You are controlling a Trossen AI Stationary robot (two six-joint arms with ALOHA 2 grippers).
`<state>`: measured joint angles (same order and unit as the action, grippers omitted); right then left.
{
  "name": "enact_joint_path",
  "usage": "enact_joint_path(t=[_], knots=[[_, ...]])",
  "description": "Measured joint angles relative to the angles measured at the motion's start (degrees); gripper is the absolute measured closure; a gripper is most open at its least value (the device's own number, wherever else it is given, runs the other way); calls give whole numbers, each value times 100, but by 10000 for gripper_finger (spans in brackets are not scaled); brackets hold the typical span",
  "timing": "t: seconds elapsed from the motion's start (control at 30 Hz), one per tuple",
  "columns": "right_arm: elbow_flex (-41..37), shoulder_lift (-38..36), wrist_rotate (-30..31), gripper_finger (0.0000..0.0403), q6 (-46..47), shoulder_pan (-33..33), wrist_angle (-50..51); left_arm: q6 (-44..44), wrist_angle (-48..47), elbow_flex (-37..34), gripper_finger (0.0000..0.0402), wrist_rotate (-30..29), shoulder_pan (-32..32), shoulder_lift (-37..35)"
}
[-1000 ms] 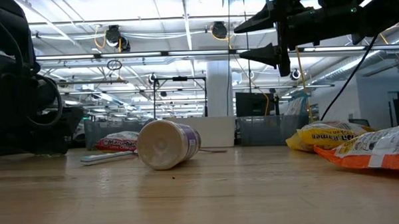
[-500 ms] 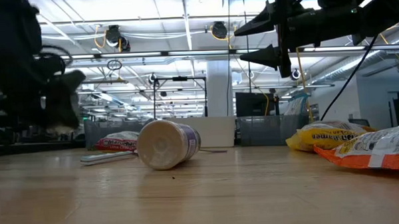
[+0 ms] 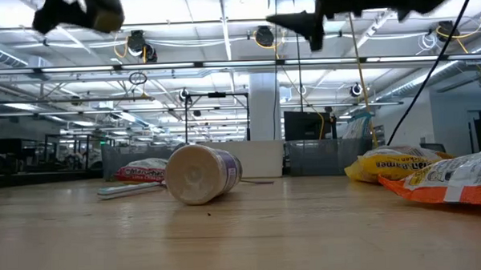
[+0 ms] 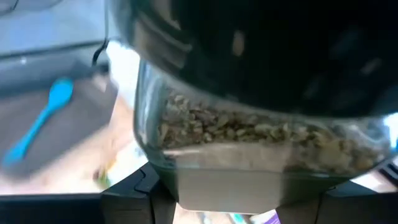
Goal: Pick & Place Food Item
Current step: Put the green seasoning bottle into the white bin
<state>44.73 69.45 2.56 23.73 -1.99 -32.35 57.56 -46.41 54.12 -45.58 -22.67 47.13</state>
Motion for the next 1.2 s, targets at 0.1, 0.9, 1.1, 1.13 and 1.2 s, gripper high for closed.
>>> enact_joint_path(t=[0.1,0.9,1.1,1.13,1.2], knots=[[925,8,-314,133,-585,-153,1199,-858,-2,593,196,220,315,45],[4039,1845,-2812,133,-519,-1576,2711,-4655,-36,3295,196,6682,3682,2313],[4039,1840,-2779,133,-119,-1704,2657,-5055,-153,3387,196,7668,4170,2797],[4039,1840,-2772,133,-71,-1727,2657,-5104,-160,3387,196,7768,4210,2883],[4039,1840,-2778,133,67,-1788,2657,-5198,-154,3387,196,7870,4271,3040]])
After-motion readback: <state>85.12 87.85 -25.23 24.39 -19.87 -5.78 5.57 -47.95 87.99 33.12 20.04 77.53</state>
